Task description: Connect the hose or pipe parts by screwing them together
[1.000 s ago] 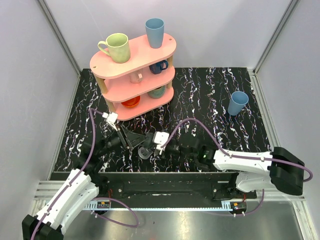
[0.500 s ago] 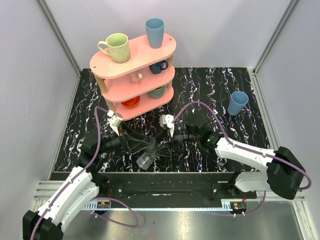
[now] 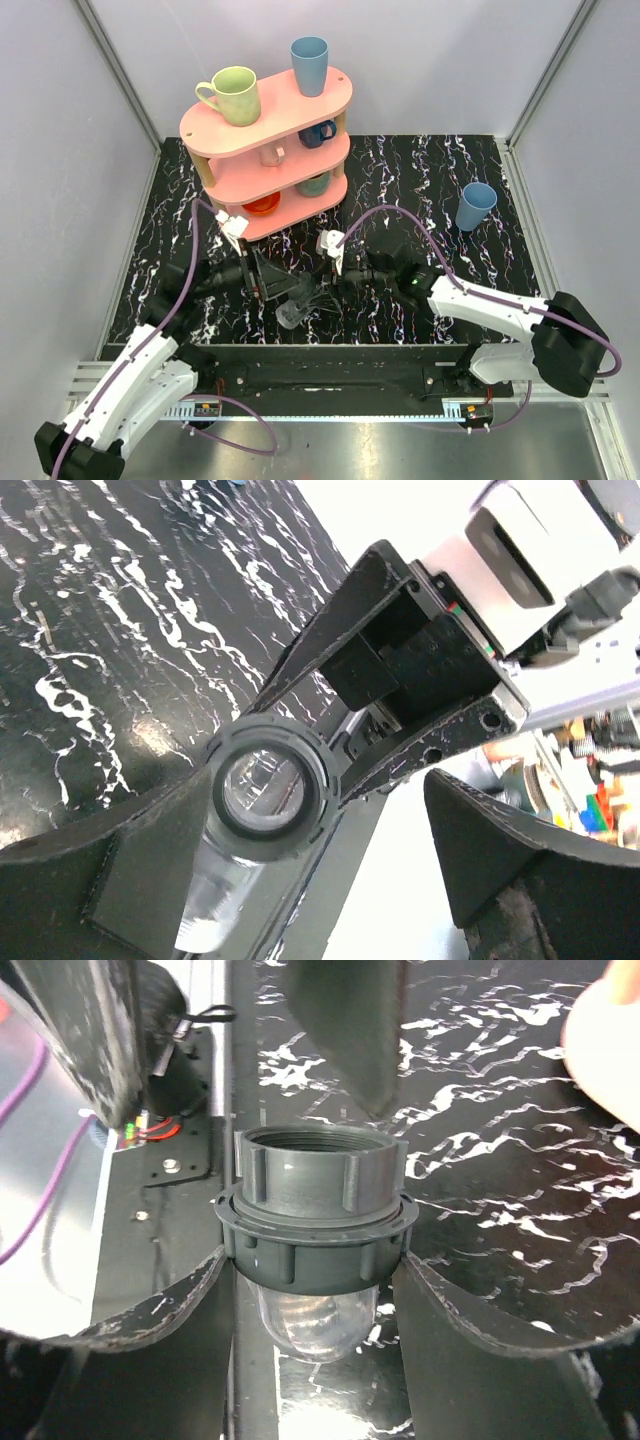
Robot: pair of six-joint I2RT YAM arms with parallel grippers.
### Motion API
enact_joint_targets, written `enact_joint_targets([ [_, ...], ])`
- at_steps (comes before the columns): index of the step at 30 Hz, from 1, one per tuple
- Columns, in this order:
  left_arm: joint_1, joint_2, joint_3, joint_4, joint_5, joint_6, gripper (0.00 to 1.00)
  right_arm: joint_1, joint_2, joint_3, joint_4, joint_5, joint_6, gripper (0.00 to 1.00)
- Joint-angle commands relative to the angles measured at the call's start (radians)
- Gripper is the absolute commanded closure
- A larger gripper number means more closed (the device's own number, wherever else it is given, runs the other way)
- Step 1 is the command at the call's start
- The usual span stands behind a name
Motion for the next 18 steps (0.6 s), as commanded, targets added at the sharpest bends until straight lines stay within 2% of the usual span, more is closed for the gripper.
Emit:
enact_joint_targets([
  [1,0.0,-0.032,0.086,-0.159,-0.221,-0.156,0.09,0.024,-0.072,0.012,0.081,0.218,-0.067,1.0],
  [4,0.0,-0.014,0.153,-0.315,-0.296,-0.159,0.09,0.09,-0.118,-0.039,0.168,0.428,-0.154,1.0],
  [5,0.0,-0.016,0.167,-0.376,-0.314,-0.154,0.09,0.118,-0.128,-0.048,0.184,0.488,-0.232,1.0],
  [6,0.0,-0.019,0.187,-0.395,-0.334,-0.157,0.09,0.179,-0.134,-0.063,0.199,0.592,-0.271,1.0],
  [8,0.0,-0.039,0.199,-0.429,-0.379,-0.176,0.09,0.233,-0.141,-0.077,0.259,0.695,-0.375,1.0],
  [12,0.0,-0.066,0.215,-0.429,-0.4,-0.263,0.07,0.327,-0.125,-0.1,0.342,0.864,-0.503,1.0],
  [18,0.0,-0.074,0.216,-0.405,-0.339,-0.367,0.06,0.425,-0.048,-0.093,0.503,1.036,-0.656,1.0],
])
